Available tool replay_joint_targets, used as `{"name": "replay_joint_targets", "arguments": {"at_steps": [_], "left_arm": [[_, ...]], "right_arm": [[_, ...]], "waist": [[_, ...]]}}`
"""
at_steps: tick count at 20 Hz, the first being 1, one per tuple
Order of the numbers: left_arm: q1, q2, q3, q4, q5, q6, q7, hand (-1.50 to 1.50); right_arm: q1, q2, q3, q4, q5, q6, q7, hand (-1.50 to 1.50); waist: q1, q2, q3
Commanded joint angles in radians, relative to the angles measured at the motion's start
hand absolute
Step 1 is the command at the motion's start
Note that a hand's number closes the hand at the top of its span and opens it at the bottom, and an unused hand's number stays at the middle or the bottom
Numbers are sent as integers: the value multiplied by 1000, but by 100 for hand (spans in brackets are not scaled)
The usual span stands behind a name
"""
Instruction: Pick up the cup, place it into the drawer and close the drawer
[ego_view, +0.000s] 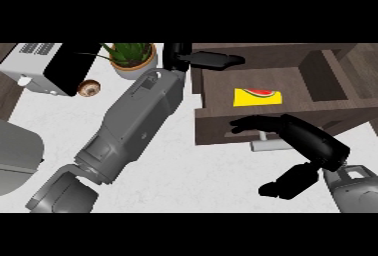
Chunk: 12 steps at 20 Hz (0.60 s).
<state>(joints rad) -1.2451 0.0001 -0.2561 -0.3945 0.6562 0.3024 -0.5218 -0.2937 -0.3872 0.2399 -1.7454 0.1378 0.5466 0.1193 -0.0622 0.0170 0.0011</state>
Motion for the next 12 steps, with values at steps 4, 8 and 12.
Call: {"name": "replay_joint_targets", "arguments": {"at_steps": [4,8,12], "left_arm": [[64,37,21,-56,25,-82,-8,-150],[146,40,28,-89,27,-108,-52,-150],[218,47,12,-161,16,-92,-48,-150]], "right_arm": [[-29,39,92,339,270,-128,-138,-150],[-131,89,156,563,372,-171,-210,-150],[-253,95,80,846,393,-231,-322,150]], "waist": [[89,-8,0],[112,-7,0],[140,-9,1]]}}
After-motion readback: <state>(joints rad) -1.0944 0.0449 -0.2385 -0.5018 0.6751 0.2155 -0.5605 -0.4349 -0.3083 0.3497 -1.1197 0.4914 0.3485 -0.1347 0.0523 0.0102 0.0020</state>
